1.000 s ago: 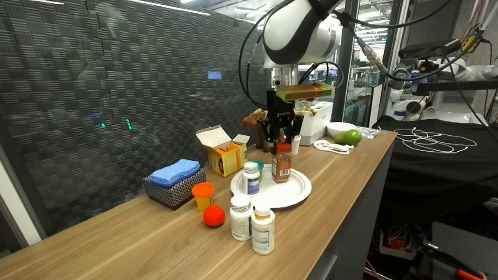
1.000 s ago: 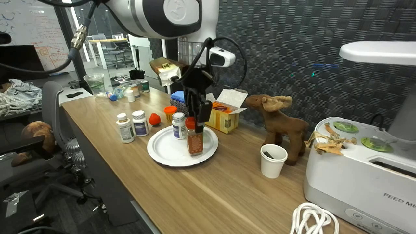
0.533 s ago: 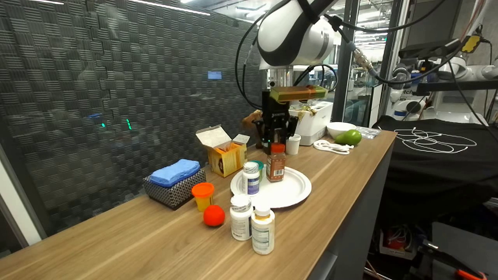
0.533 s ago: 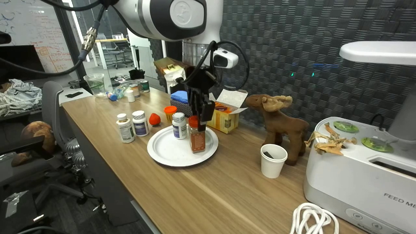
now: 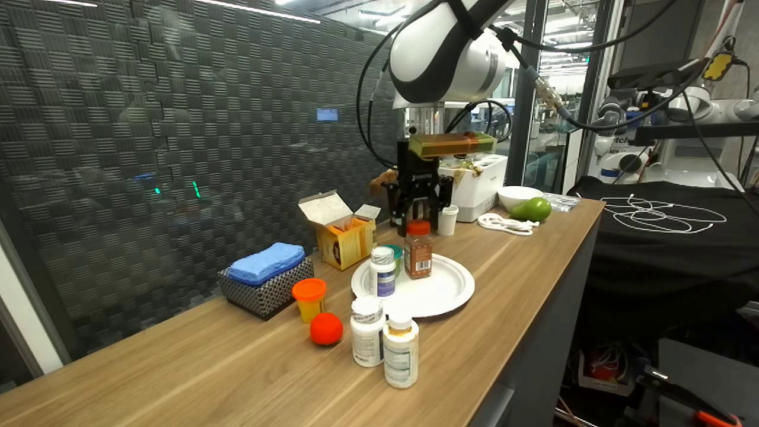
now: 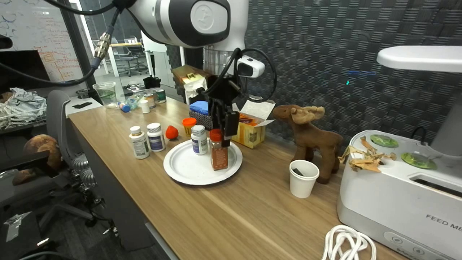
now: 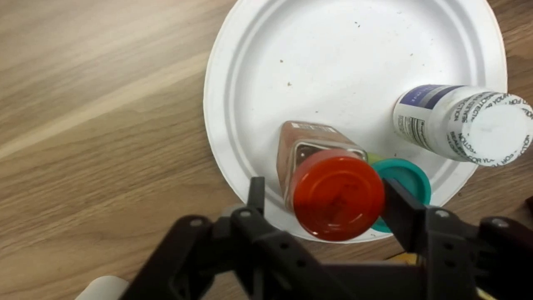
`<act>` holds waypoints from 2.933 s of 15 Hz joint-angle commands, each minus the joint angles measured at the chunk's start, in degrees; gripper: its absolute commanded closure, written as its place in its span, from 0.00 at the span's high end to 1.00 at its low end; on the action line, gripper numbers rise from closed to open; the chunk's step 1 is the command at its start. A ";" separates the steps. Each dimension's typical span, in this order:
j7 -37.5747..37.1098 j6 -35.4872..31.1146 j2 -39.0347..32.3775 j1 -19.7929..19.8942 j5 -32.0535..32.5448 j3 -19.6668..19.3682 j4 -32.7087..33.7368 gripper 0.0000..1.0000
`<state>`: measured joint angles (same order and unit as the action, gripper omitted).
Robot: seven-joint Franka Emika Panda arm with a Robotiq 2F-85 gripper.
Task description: Pick up all the objects surrounding the white plate and arrange them on the plate
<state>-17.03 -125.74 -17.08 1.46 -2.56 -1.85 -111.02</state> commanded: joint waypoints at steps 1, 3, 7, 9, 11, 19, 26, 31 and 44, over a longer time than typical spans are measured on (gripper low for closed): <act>-0.31 1.40 1.56 -1.32 0.83 -0.31 1.49 1.00; -0.89 2.54 3.26 -2.12 0.77 0.09 1.56 1.00; -1.05 4.55 7.53 -4.36 -0.96 2.20 0.54 1.00; -0.58 6.02 9.28 -5.24 -2.99 3.72 -0.24 1.00; 0.17 7.57 11.16 -6.49 -3.26 5.25 -1.74 1.00; 6.44 11.40 16.68 -10.36 -4.59 10.46 -9.37 1.00; 19.96 4.99 15.42 -10.51 -6.38 10.89 -13.33 1.00; 24.30 1.04 15.02 -10.32 -7.83 10.92 -14.76 1.00; 27.21 -0.96 14.03 -10.74 -7.88 11.41 -17.91 1.00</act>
<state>8.82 -124.61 -3.29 -9.24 -8.67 9.02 -128.46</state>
